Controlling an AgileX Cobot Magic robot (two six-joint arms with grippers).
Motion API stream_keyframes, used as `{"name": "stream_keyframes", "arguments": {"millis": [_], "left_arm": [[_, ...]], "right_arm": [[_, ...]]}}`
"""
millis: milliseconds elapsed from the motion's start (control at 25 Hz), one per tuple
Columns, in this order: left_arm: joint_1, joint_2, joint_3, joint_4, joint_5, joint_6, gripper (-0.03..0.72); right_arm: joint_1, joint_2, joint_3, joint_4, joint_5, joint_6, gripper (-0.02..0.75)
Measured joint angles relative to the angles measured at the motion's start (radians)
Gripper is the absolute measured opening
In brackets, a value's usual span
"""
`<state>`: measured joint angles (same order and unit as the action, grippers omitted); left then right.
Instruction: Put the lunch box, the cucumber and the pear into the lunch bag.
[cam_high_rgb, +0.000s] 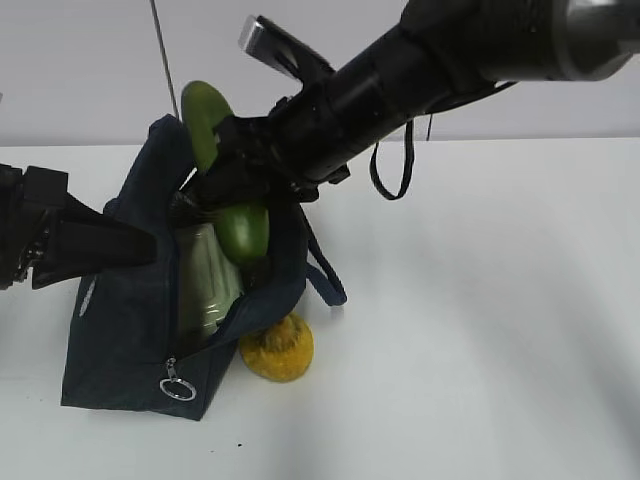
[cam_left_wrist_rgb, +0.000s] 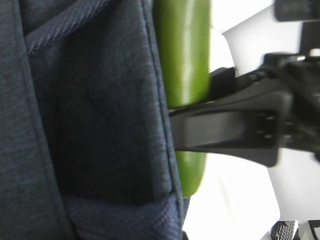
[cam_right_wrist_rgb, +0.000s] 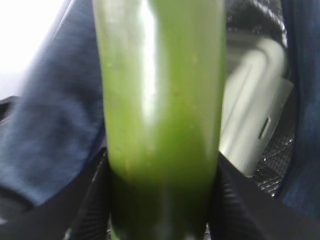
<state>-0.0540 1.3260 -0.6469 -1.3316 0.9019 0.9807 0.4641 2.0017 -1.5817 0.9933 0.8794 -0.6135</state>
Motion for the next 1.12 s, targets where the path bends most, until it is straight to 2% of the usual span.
{"name": "stream_keyframes", "arguments": {"millis": [360, 480, 600, 760, 960, 1120], "left_arm": [[0.000, 0.000, 0.000, -0.011, -0.006, 0.000, -0.019], [0.000, 0.000, 0.000, -0.015, -0.006, 0.001, -0.019], [0.000, 0.000, 0.000, -0.015, -0.006, 0.001, -0.019], [0.000, 0.000, 0.000, -0.015, -0.006, 0.001, -0.019], [0.000, 0.000, 0.000, -0.015, -0.008, 0.001, -0.019], [0.000, 0.000, 0.000, -0.015, -0.008, 0.001, -0.019]], "right_arm": [[0.000, 0.130, 0.000, 0.088, 0.043, -0.012, 0.412], [0.000, 0.138, 0.000, 0.124, 0.050, -0.049, 0.453], [0.000, 0.138, 0.000, 0.197, 0.055, -0.104, 0.527], [0.000, 0.138, 0.000, 0.262, 0.062, -0.143, 0.557], [-0.012, 0.138, -0.017, 0.257, 0.118, -0.147, 0.559], [-0.023, 0.128, -0.075, 0.179, 0.164, -0.147, 0.557]]}}
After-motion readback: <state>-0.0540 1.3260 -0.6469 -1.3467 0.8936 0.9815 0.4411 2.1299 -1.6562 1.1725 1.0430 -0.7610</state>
